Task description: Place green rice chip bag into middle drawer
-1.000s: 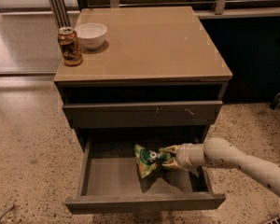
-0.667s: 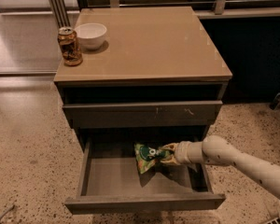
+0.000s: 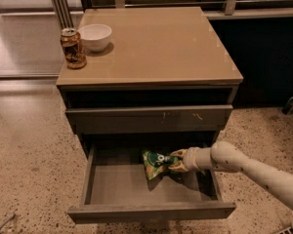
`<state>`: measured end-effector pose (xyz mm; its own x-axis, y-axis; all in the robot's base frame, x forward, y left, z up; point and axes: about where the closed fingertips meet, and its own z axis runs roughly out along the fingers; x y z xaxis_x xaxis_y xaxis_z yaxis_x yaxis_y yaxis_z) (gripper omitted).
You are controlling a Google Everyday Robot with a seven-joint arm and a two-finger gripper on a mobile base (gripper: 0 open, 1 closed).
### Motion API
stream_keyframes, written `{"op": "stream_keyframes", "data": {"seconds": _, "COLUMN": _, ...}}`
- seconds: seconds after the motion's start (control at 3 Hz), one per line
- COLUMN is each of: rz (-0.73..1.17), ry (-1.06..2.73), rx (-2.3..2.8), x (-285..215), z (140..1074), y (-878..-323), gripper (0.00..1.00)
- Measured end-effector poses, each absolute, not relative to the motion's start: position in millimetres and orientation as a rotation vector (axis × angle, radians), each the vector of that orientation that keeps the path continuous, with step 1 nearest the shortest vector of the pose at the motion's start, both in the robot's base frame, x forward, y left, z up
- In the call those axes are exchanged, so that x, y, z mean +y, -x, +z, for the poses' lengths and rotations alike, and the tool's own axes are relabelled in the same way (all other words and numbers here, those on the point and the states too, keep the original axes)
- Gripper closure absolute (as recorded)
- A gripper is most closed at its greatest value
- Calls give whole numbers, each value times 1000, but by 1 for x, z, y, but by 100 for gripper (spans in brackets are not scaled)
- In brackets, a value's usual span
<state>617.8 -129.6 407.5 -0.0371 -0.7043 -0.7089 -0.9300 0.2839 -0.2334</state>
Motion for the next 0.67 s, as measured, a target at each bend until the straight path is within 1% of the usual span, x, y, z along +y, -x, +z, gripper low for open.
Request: {"op": "stream_keyframes", "data": {"seconds": 0.67, "rz": 378, "ry": 1480, "rx": 1798, "x": -129, "z": 407, "y": -618, "gripper": 35}}
